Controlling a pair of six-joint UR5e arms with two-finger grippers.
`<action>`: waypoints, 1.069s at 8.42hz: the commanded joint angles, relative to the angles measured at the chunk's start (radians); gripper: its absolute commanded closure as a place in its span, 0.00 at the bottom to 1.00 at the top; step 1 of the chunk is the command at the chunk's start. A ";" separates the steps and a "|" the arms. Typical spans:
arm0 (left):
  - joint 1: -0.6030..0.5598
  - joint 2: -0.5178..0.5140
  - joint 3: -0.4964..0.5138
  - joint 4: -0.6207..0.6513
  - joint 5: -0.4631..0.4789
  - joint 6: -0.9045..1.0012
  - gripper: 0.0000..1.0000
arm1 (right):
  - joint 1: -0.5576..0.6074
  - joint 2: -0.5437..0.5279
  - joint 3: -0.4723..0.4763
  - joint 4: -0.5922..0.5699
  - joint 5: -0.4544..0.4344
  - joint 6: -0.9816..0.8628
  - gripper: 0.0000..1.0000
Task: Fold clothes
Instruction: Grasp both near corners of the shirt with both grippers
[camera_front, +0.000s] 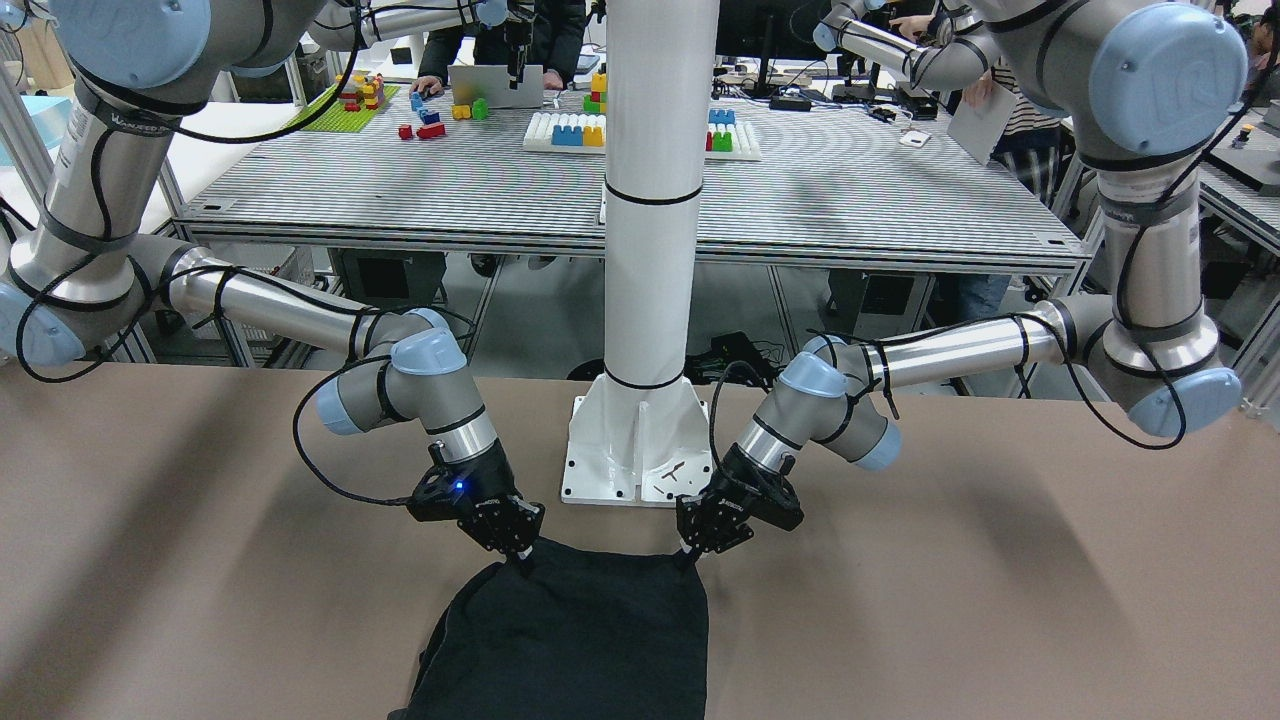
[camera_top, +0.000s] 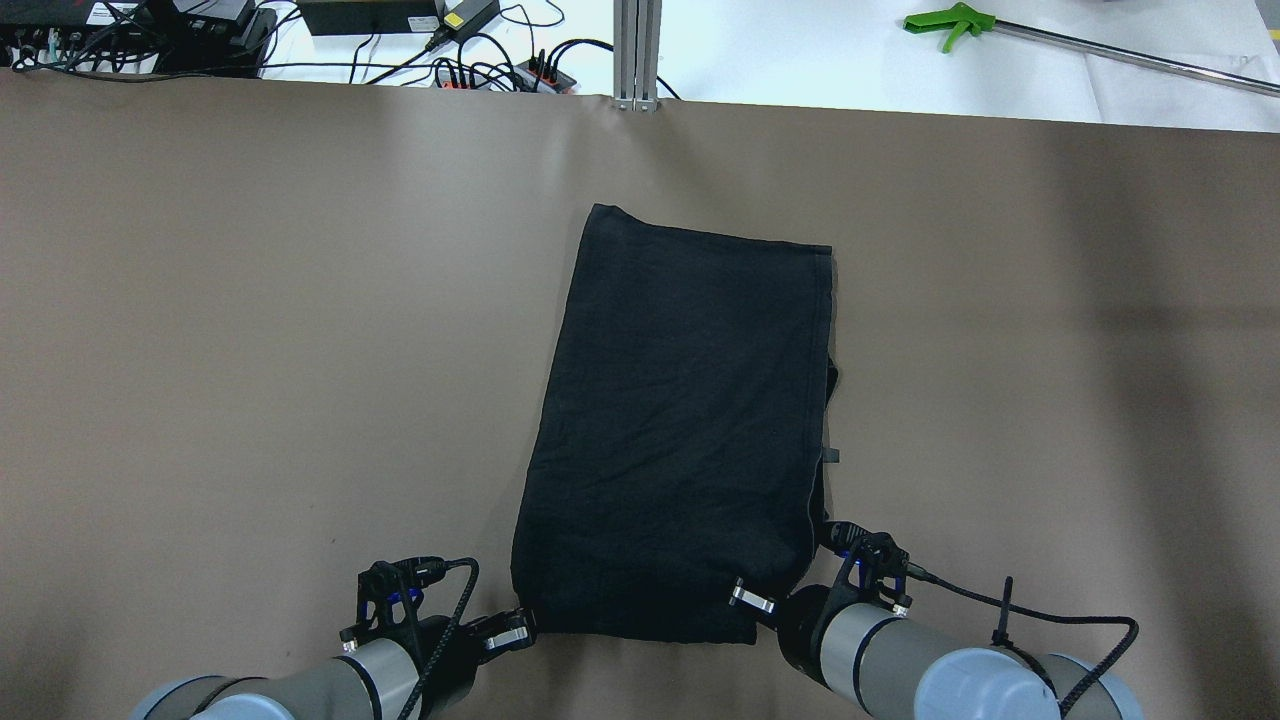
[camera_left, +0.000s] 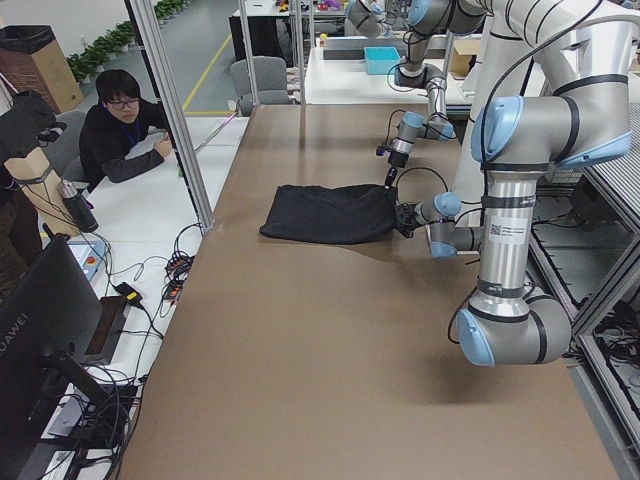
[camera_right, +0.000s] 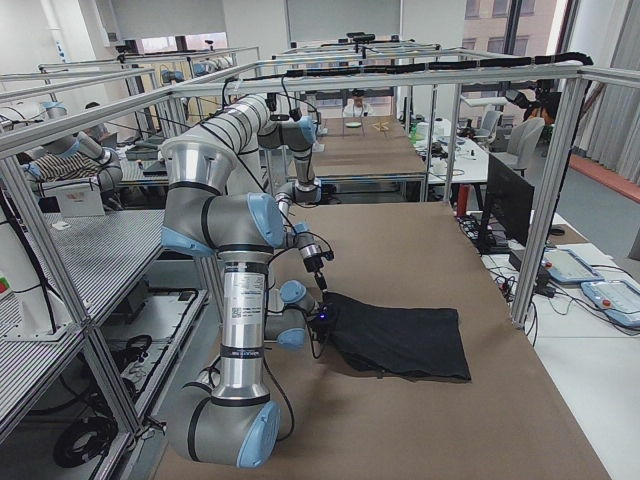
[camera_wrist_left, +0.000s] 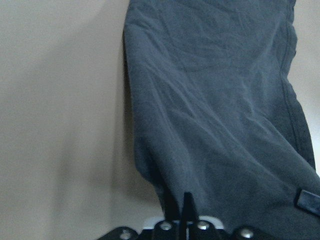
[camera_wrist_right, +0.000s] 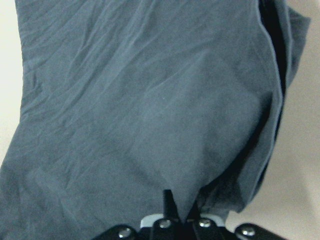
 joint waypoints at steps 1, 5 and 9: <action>0.037 -0.012 -0.052 0.000 0.012 -0.001 1.00 | -0.082 -0.082 0.105 -0.002 0.001 0.021 1.00; 0.053 -0.014 -0.058 -0.002 -0.015 0.010 1.00 | -0.161 -0.150 0.175 -0.002 -0.009 0.052 1.00; -0.091 -0.089 -0.047 0.003 -0.093 0.015 1.00 | 0.094 -0.056 0.123 -0.014 0.123 0.020 1.00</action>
